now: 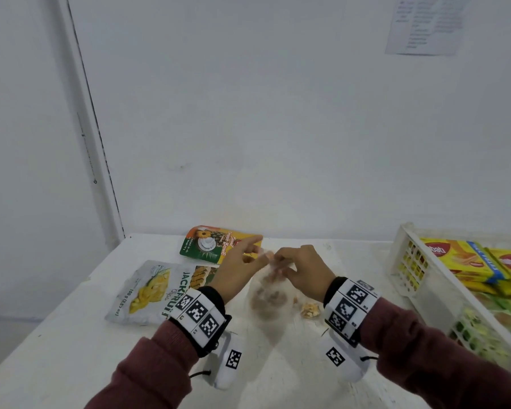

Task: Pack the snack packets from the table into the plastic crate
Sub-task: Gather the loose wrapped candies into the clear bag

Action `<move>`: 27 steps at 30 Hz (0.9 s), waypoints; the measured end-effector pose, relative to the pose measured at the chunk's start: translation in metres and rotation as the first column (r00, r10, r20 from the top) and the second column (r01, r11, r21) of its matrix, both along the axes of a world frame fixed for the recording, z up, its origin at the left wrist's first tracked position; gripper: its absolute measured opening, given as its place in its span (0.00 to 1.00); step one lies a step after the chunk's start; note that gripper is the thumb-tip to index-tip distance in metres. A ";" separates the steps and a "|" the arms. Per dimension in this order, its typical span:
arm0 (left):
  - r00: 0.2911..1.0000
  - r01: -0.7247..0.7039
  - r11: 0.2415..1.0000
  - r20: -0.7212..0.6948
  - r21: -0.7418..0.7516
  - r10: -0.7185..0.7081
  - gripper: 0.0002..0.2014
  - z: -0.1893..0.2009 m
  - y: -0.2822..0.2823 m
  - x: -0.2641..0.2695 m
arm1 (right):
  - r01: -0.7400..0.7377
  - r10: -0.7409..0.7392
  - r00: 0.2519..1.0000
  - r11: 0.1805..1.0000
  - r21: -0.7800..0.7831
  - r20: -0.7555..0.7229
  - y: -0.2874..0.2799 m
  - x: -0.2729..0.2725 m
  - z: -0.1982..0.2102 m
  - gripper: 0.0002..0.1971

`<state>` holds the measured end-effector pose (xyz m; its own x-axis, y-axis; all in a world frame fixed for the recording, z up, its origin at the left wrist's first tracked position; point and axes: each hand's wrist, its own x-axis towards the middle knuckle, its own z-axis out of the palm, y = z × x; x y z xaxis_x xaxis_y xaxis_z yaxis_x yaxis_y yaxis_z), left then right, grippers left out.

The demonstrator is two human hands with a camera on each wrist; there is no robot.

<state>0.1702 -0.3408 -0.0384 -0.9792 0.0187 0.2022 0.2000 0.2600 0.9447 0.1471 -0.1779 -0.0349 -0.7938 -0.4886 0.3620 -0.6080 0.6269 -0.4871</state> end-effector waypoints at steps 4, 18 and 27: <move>0.967 0.188 0.981 0.184 -0.055 -0.175 0.53 -0.022 -0.012 -0.001 | 0.005 0.004 0.999 0.982 -0.188 0.045 0.008 0.004 0.010 0.07; 0.976 0.180 0.980 0.138 -0.080 -0.168 0.11 -0.027 0.012 0.005 | 0.025 0.038 0.978 0.954 -0.299 0.204 0.017 0.007 0.023 0.16; 0.965 0.219 0.969 0.124 0.110 -0.232 0.08 -0.026 0.018 0.006 | 0.072 -0.040 0.994 0.942 -0.327 0.102 0.013 0.004 0.011 0.06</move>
